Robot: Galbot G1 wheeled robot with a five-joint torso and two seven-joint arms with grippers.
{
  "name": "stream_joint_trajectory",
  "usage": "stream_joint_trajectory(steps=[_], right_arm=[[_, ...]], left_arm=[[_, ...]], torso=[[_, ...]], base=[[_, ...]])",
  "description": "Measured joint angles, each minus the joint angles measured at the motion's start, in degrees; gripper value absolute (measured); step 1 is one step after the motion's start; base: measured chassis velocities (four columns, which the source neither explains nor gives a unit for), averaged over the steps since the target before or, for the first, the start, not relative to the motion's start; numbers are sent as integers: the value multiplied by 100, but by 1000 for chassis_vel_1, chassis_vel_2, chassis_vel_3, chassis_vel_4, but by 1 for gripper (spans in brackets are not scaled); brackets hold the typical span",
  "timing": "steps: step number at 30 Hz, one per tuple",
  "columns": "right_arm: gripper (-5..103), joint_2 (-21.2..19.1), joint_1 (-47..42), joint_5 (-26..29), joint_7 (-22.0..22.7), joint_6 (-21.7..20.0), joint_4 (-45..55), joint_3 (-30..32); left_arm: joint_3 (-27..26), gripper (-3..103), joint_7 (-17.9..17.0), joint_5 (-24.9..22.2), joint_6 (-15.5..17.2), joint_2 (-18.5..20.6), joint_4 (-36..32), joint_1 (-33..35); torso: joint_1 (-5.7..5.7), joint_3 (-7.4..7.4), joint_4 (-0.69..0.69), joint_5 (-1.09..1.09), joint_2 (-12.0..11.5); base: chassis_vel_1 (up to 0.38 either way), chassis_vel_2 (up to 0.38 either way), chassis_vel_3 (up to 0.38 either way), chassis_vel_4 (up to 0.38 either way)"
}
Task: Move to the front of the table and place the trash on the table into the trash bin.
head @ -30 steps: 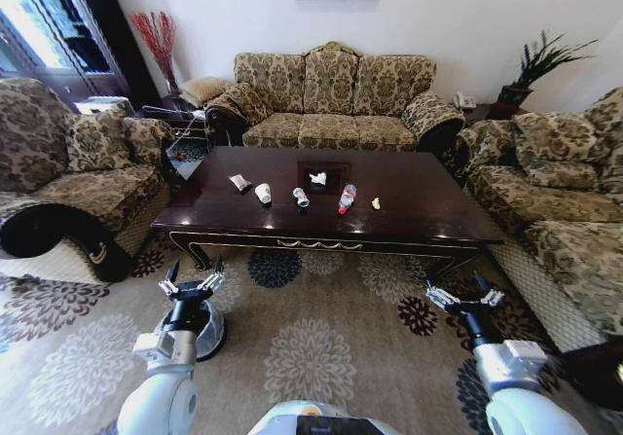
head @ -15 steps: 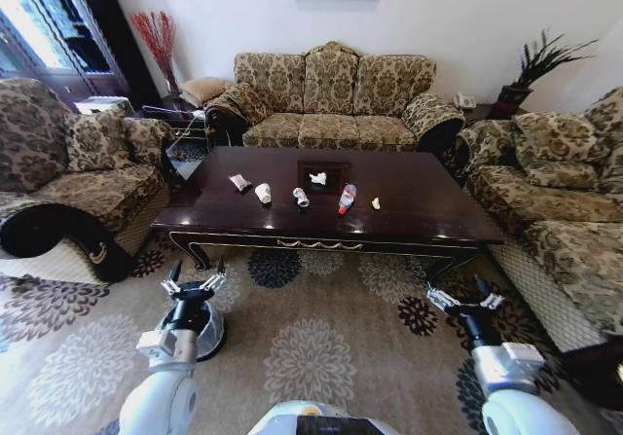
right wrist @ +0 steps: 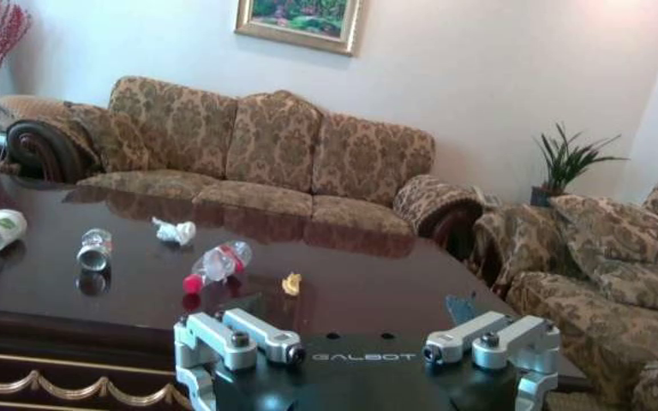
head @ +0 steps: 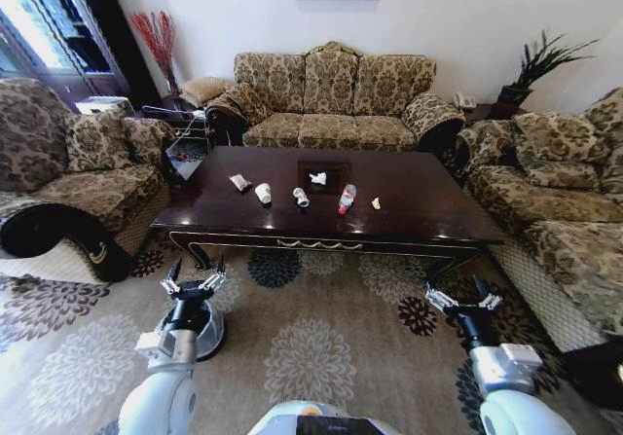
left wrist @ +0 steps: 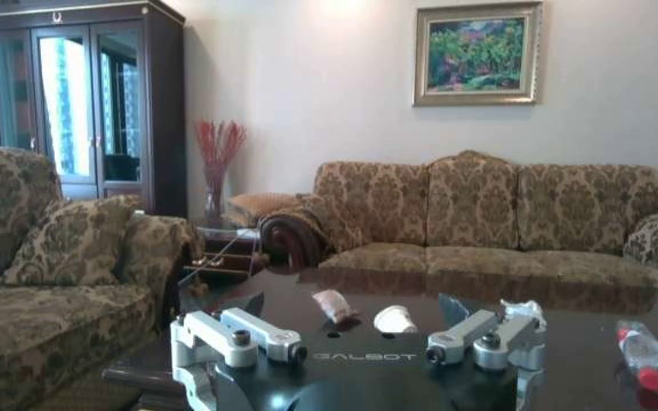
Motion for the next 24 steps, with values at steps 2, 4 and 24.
stream_joint_trajectory(steps=[2, 4, 24], right_arm=[[100, 7, -5, -17, -7, 0, 8, -20], [100, 15, -13, -41, -10, 0, 28, -44], [100, 35, -96, -125, -11, 179, 62, -79]], left_arm=[[0, 100, 1, 2, -1, -7, -14, 6], [0, 100, 2, 9, -4, -22, -41, 20], [-19, 100, 7, 40, -96, -111, -157, 128]], torso=[[0, 0, 0, 0, 0], [0, 0, 0, 0, 0], [0, 0, 0, 0, 0]], base=[[0, 0, 0, 0], [0, 0, 0, 0], [153, 150, -148, -144]])
